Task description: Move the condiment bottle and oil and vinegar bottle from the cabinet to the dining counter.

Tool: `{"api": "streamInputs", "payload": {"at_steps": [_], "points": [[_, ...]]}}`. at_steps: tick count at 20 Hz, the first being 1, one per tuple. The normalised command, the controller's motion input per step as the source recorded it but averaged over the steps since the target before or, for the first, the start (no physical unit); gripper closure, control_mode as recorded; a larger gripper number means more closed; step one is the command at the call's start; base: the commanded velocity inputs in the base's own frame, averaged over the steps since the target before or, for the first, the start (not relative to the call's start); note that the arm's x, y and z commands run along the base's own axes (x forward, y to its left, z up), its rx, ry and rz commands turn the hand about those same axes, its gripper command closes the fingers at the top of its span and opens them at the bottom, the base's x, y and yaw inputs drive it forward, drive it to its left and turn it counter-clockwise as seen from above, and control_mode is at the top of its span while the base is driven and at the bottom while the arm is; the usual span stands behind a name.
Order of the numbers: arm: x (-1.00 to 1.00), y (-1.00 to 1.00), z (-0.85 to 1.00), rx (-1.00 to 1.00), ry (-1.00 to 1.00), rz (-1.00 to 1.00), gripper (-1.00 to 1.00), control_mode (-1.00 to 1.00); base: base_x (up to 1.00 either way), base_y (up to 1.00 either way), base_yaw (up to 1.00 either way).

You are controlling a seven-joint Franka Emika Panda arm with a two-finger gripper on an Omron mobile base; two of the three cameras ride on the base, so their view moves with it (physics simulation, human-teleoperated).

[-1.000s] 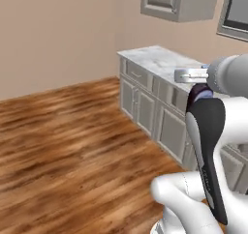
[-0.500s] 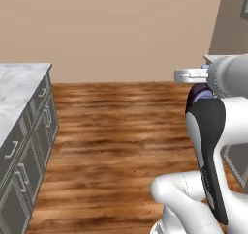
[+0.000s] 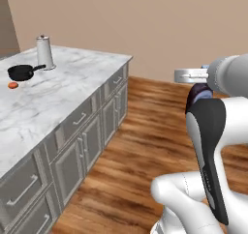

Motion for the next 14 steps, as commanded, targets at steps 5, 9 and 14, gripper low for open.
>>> {"api": "streamInputs", "payload": {"at_steps": [5,9,14], "points": [[0.00,0.00,0.00,0.00,0.00,0.00,1.00,1.00,0.05,0.00,0.64],[0.00,0.00,0.00,0.00,0.00,0.00,1.00,1.00,0.40,-0.04,0.56],[0.00,0.00,0.00,0.00,0.00,0.00,1.00,1.00,0.53,-0.06,0.48]]}}
